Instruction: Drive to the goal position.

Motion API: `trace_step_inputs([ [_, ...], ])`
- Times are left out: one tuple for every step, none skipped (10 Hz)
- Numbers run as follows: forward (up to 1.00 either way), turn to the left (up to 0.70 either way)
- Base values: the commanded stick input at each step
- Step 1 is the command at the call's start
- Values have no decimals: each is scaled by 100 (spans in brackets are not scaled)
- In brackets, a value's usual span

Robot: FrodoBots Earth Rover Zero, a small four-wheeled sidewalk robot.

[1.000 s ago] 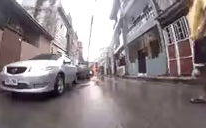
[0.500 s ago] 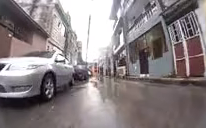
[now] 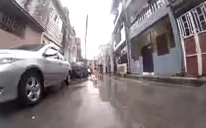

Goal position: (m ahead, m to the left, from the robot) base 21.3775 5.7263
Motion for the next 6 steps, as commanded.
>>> trace_step_inputs([
  [0,0],
  [0,0],
  [0,0],
  [0,0],
  [0,5],
  [0,30],
])
